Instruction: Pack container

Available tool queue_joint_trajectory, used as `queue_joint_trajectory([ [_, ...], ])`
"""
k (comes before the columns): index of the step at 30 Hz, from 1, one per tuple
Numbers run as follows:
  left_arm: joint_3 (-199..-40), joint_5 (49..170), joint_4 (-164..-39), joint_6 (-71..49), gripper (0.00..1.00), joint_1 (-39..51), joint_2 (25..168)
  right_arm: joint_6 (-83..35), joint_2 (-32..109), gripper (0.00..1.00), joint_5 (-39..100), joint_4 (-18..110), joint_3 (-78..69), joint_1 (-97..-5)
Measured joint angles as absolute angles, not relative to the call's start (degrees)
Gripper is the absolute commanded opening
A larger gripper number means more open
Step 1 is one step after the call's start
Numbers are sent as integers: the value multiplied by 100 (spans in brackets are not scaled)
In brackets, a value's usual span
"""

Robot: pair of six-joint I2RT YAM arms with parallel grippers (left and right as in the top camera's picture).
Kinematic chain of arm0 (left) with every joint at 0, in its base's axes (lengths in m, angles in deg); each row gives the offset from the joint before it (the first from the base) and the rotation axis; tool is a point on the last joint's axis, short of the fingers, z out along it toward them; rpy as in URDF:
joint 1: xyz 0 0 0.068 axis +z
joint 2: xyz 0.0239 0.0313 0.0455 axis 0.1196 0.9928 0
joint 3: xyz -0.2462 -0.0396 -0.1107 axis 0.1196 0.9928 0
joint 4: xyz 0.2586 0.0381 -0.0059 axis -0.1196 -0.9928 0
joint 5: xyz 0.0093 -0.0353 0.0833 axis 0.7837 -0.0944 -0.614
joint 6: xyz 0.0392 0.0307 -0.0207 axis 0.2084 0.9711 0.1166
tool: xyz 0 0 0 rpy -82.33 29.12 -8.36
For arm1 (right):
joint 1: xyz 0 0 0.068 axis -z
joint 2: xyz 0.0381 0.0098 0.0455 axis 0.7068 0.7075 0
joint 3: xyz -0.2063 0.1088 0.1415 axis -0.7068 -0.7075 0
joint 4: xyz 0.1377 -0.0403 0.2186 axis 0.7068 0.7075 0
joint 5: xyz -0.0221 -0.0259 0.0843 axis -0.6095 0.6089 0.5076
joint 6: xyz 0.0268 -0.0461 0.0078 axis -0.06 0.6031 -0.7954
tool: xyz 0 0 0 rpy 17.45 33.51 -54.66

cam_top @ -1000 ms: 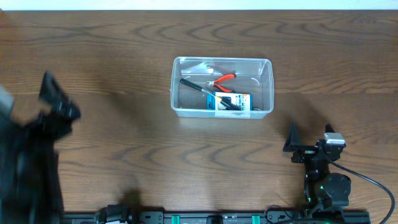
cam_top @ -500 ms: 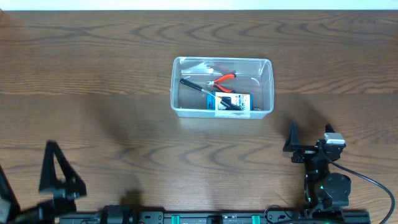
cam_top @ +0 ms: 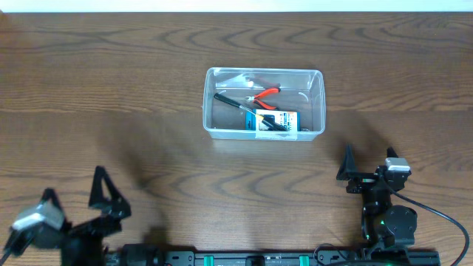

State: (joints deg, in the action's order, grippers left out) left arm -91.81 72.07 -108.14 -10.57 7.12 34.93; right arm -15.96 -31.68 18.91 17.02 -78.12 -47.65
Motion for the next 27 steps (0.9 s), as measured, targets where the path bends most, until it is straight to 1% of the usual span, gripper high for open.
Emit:
queue_joint_trajectory([
  [4, -8165, 7210, -10186, -1416, 98, 712, 3325, -1599, -3168, 99, 1891, 1699, -7812, -4765],
  [9, -6949, 7207, -9118, -1951, 98, 712, 3257, -1596, -3168, 99, 1891, 1699, -7812, -4765],
  [13, -6261, 7210, -8661, -2319, 98, 712, 3233, -1599, -3168, 99, 1891, 1699, -7812, -4765],
  [18, -5787, 7210, -8527, -2590, 98, 693, 3002, -1596, -3168, 99, 1891, 1699, -7812, -4765],
  [27, -5360, 7210, -8499, -2719, 98, 675, 2545, -1596, -3168, 99, 1891, 1699, -7812, -4765],
])
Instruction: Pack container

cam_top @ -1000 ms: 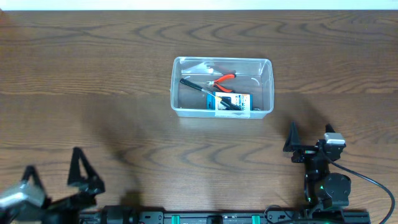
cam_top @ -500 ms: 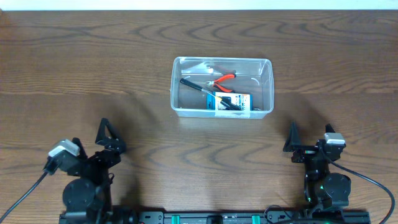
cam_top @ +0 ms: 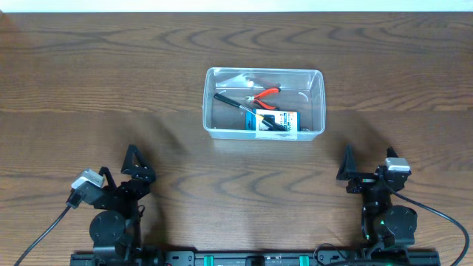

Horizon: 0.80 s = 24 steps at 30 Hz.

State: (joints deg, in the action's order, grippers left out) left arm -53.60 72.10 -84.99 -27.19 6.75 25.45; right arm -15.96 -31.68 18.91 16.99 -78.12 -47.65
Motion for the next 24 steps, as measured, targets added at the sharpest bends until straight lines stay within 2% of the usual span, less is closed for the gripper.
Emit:
queue_joint_trajectory([
  [24, -4654, 7210, -8403, -2629, 98, 675, 2536, -1599, -3168, 99, 1891, 1699, -7812, -4765],
])
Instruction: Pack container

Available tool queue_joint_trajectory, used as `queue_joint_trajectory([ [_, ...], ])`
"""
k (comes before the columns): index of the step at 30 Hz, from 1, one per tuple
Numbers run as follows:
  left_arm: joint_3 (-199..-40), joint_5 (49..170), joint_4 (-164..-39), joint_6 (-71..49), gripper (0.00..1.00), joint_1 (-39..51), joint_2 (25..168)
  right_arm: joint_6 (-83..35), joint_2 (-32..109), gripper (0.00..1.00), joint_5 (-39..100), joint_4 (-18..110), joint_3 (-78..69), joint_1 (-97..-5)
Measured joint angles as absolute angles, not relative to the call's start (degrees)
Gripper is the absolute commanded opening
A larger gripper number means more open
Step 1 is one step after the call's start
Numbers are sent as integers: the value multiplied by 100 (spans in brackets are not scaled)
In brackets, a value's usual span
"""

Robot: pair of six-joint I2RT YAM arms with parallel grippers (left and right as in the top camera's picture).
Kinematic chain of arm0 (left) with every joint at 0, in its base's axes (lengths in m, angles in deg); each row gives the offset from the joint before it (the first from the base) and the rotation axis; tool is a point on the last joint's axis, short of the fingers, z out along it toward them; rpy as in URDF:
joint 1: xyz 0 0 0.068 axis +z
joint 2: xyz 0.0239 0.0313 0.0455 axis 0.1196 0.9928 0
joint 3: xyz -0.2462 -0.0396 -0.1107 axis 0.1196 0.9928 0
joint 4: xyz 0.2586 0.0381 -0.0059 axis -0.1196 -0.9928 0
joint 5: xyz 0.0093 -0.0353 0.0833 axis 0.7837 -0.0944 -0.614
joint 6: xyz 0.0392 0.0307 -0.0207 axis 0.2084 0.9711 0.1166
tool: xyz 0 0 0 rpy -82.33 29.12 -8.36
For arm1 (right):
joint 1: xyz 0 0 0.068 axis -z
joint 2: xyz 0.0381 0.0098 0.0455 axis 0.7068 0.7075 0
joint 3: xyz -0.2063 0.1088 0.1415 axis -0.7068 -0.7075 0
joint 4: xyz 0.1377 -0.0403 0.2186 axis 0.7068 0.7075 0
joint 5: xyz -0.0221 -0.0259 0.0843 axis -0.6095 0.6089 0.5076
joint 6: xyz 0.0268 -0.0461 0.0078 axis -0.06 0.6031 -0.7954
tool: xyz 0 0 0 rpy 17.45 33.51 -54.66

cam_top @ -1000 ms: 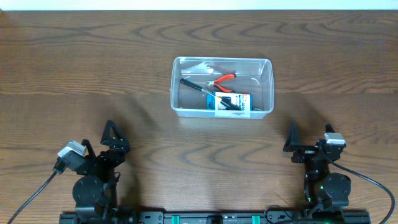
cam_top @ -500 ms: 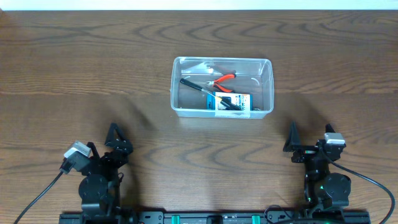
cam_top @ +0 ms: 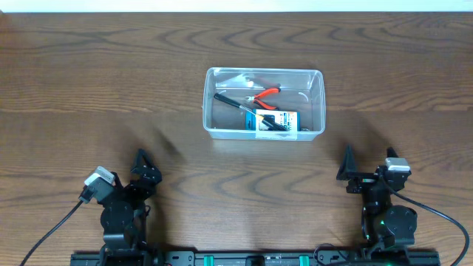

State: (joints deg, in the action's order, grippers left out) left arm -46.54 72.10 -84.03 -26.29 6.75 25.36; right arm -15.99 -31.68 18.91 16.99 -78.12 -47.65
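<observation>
A clear plastic container (cam_top: 264, 102) stands in the middle of the table. Inside it lie red-handled pliers (cam_top: 264, 94), a black slim tool (cam_top: 233, 102) and a blue-and-black packet (cam_top: 278, 120). My left gripper (cam_top: 146, 165) is low at the near left edge, well short of the container, its fingers apart and holding nothing. My right gripper (cam_top: 368, 158) sits at the near right edge, open and empty, also far from the container.
Dark wood tabletop (cam_top: 89, 81) all around the container. The arm bases and a black rail (cam_top: 251, 258) run along the near edge, with cables trailing from each arm.
My left arm has shifted a little to the right and drawn in over its base, its fingers now looking closer together. The right arm and the container's contents have not changed.
My left gripper was at the far near-left corner, open and empty. Then it stood further right, near its base. Now it is tucked over the base. The container held the same three items throughout and the right arm stayed still.
</observation>
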Motion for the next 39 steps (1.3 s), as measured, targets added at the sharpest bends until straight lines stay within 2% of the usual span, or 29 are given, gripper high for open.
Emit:
queue_joint_trajectory([
  [11, -4635, 7102, -8326, -2225, 98, 675, 2536, -1596, -3168, 99, 1891, 1699, -7812, -4765],
  [19, -4635, 6982, -8324, -618, 98, 675, 2536, -1596, -3168, 99, 1891, 1699, -7812, -4765],
  [24, -4635, 6947, -8322, -6, 98, 675, 2536, -1596, -3168, 99, 1891, 1699, -7812, -4765],
  [39, -4635, 6947, -8322, 295, 98, 675, 2536, -1599, -3168, 99, 1891, 1699, -7812, -4765],
])
